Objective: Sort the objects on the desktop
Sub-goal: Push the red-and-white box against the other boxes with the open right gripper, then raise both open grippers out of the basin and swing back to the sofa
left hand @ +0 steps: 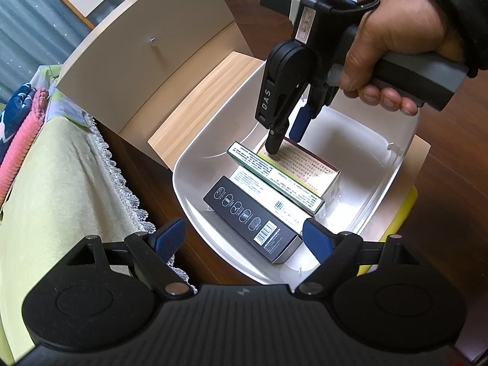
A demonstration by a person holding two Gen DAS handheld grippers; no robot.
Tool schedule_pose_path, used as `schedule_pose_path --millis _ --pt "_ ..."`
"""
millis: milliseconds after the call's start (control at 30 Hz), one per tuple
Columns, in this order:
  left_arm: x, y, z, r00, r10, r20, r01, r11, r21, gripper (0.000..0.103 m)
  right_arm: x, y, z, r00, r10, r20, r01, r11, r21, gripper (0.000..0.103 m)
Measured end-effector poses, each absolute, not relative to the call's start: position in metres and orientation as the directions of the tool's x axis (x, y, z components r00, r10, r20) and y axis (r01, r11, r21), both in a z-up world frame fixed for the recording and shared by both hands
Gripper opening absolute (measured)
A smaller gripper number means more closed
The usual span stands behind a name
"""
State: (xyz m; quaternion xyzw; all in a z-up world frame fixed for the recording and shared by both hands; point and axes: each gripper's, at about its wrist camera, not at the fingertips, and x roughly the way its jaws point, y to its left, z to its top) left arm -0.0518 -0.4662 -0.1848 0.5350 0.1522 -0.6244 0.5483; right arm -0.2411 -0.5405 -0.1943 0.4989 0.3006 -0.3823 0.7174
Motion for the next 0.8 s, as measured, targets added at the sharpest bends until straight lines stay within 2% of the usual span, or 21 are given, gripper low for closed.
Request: schedule_pose_path --millis 400,500,567,700,800 --pt "-0.065 -0.459 -0.175 0.183 -0.546 -0.818 0.83 -0.36 0.426 0.085 -0.255 -0.498 -0.15 0.496 -0.323 -0.806 0.863 0.289 0.415 0.034" --pt "-0.071 -0.459 -0.169 0.186 -0.557 -0.809 0.826 -0.358 0.436 0.086 -0.256 -0.484 -0.138 0.457 -0.354 -0.816 0.875 0.343 0.342 0.039" --pt "-0.075 -0.456 -0.165 0.192 -0.566 -0.802 0.82 -0.356 0.448 0.086 -0.258 -0.475 -0.131 0.445 -0.372 -0.814 0.876 0.368 0.311 0.047" --pt "-0.08 -0.448 -0.154 0.204 -0.577 -0.791 0.826 -0.332 0.456 0.089 -0.266 -0.462 -0.117 0.453 -0.389 -0.802 0.876 0.362 0.319 0.053" --pt "-0.08 -0.44 -0.144 0.217 -0.582 -0.784 0.84 -0.298 0.454 0.089 -0.266 -0.452 -0.106 0.46 -0.39 -0.797 0.873 0.362 0.326 0.062"
